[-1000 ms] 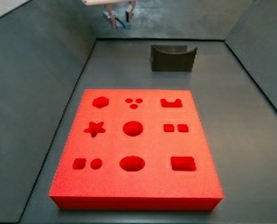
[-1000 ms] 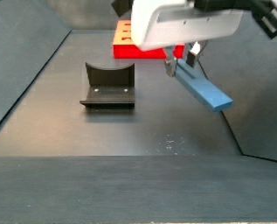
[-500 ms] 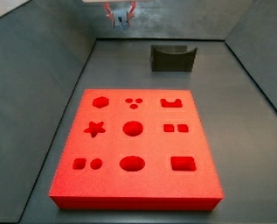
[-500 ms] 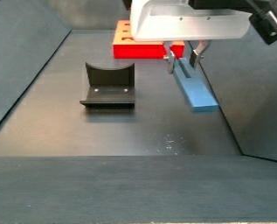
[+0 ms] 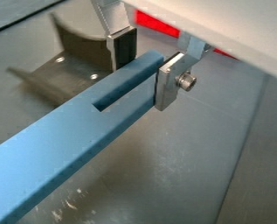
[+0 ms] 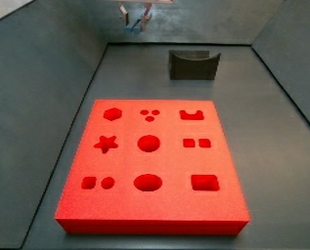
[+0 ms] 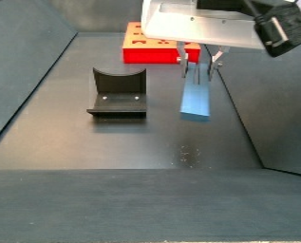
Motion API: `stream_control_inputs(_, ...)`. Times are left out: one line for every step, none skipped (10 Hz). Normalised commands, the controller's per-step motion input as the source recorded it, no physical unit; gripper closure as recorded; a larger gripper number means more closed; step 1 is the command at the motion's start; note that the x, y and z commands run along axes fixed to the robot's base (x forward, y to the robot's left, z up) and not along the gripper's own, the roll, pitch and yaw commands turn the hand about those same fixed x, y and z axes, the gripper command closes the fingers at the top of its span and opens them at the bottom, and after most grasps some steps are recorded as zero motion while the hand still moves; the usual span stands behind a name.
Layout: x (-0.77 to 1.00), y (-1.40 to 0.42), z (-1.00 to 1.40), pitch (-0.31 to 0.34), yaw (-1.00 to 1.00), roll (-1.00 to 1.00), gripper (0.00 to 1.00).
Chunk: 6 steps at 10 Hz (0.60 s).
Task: Pick up the double-square object. Move up. Rotate the double-square object. Place the double-square object on the fixture. Regrasp the double-square object. Move to above the board. Insert the double-square object.
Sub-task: Rotate the double-square object.
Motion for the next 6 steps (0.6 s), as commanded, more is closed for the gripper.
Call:
stream_control_inputs(0.01, 0.01, -0.02, -0.001, -1.0, 0.0, 1.0)
stream_control_inputs(0.01, 0.01, -0.02, -0.001, -1.0, 0.0, 1.0)
stream_control_inputs(0.01, 0.01, -0.02, -0.001, -1.0, 0.0, 1.0)
stream_control_inputs(0.01, 0.01, -0.02, -0.001, -1.0, 0.0, 1.0)
stream_control_inputs(0.01, 0.01, -0.02, -0.001, -1.0, 0.0, 1.0)
stream_control_inputs(0.01, 0.01, -0.02, -0.001, -1.0, 0.0, 1.0)
